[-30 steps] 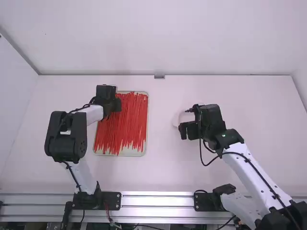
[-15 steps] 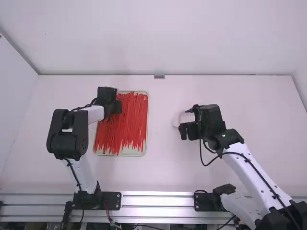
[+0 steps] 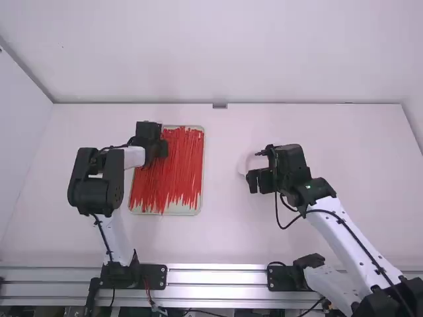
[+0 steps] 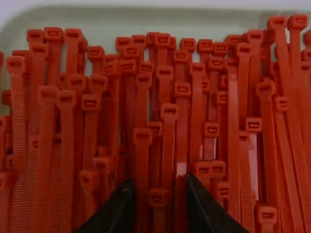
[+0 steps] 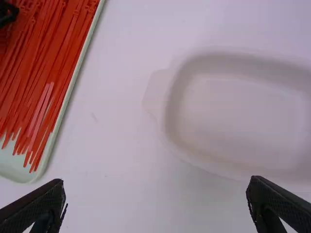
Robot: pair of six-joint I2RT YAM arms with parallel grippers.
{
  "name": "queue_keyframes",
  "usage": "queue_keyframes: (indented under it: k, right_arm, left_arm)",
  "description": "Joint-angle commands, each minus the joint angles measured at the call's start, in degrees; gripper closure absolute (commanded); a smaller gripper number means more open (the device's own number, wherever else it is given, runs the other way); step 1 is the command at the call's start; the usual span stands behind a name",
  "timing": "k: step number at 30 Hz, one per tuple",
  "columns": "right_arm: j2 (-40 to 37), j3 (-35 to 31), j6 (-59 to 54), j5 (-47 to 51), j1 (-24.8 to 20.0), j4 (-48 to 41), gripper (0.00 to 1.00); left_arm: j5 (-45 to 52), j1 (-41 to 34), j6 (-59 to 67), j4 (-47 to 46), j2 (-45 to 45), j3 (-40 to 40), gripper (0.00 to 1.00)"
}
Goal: Fasten the cable tie
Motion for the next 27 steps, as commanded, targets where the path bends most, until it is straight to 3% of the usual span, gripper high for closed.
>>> queue_keyframes:
  k: [1, 8, 13, 16, 27]
  right_arm:
    - [-0.9, 2.0, -0.1, 0.0, 0.1, -0.2, 0.01]
    - [-0.9, 2.0, -0.1, 0.1, 0.1, -0.2, 0.01]
    - [-0.9, 2.0, -0.1, 0.0, 0.1, -0.1, 0.01]
    - [-0.9, 2.0, -0.1, 0.0, 0.1, 0.1, 0.01]
    - [-0.9, 2.0, -0.1, 0.1, 0.1, 0.3, 0.01]
  left_arm:
    - [-0.4, -0.4, 0.2, 0.4, 0.7, -0.9, 0.75]
    - [-0.4, -0.4, 0.0, 2.0, 0.7, -0.9, 0.80]
    - [-0.4, -0.4, 0.0, 2.7, 0.7, -0.7, 0.69]
    - [-0.4, -0.4, 0.0, 2.6, 0.7, -0.7, 0.68]
    - [-0.2, -0.4, -1.5, 3.6, 0.7, -0.7, 0.73]
